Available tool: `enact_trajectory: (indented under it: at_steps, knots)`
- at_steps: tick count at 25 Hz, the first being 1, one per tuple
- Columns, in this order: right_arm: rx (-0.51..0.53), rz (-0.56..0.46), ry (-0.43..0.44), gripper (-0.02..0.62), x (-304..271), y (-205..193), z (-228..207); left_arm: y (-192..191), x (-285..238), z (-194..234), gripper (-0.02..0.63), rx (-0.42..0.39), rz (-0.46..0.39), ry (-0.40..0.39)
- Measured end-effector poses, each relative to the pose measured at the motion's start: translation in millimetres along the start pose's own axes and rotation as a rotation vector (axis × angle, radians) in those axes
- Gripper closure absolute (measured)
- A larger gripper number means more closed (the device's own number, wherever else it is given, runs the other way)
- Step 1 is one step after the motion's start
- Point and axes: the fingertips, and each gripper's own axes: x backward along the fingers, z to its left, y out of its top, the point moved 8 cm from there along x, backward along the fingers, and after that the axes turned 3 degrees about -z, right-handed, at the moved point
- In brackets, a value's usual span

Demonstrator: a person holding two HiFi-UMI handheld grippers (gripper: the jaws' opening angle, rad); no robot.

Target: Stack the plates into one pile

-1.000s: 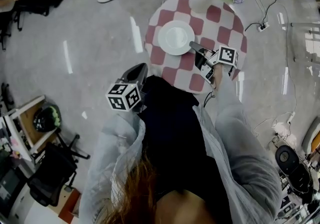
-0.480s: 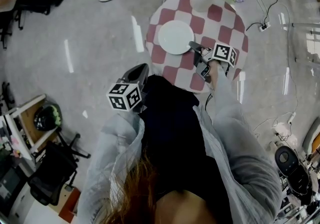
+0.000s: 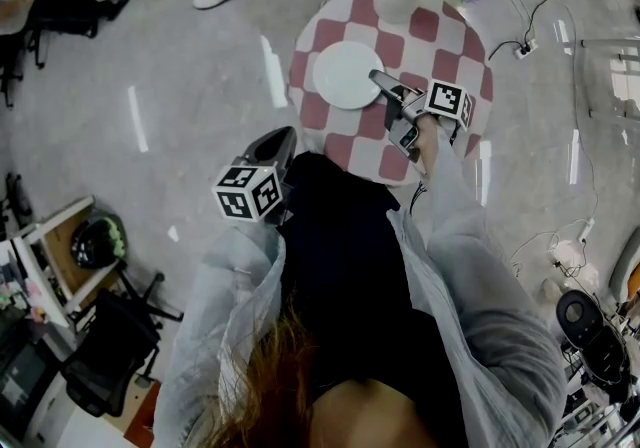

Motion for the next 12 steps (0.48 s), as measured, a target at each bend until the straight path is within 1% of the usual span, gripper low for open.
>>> enact_trajectory:
  at_steps: [3,5,12]
  knots:
    - [-0.013,0.007,0.001,0.200,-4,2,8,3,-2,-2,0.588,-0.004,-0.004,-0.007]
    - [-0.009,0.013,-0.008,0.151,-6,2,14,5,-3,-3,0.589,-0.007,-0.008,-0.011]
    - [0.017,0.026,-0.079,0.077,-3,2,17,16,-3,4,0.588,-0.014,-0.032,0.004]
